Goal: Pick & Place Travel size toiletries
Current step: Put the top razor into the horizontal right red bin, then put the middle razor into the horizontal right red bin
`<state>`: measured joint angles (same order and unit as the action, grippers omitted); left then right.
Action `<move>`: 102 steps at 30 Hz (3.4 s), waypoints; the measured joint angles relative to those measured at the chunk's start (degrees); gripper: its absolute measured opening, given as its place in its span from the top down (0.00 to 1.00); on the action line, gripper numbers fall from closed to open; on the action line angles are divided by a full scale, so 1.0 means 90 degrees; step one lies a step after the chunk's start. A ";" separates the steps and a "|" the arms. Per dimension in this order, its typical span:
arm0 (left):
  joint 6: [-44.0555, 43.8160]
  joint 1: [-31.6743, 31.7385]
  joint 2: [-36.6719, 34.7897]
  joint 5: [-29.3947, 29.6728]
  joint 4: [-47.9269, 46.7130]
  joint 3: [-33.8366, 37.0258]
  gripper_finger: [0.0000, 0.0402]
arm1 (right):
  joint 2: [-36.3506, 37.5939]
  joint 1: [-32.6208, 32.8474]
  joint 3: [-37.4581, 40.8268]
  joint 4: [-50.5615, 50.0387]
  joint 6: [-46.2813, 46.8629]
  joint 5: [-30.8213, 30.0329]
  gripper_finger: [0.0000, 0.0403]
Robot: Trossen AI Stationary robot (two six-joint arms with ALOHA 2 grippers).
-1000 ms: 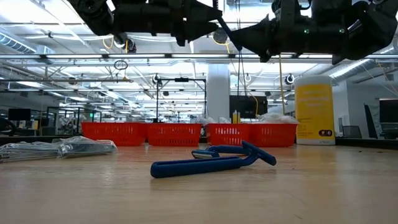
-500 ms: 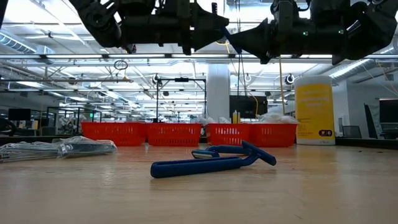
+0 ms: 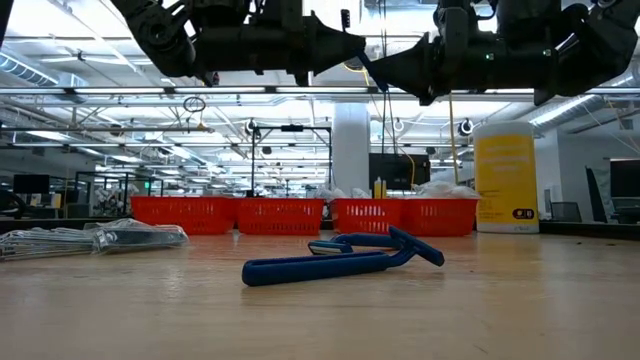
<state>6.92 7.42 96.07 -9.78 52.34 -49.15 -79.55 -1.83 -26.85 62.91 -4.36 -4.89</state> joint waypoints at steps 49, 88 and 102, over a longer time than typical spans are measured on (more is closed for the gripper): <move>-0.0237 0.1286 -0.0595 0.3264 -0.5974 0.0000 0.62 | 0.0583 -0.0180 0.0005 -0.1692 0.0731 -0.0784 0.51; -0.0311 0.0452 -0.0634 0.3266 -0.4561 0.0000 0.26 | -0.2201 0.1294 -0.1062 -0.3614 0.0349 -0.0111 0.56; -0.0337 0.0454 -0.0634 0.3268 -0.4705 0.0000 0.26 | -0.2071 0.1515 -0.1059 -0.4002 0.0744 -0.0089 0.57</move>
<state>3.89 11.51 90.37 19.64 10.00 -49.15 -98.19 11.81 -36.38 26.89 2.34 -5.69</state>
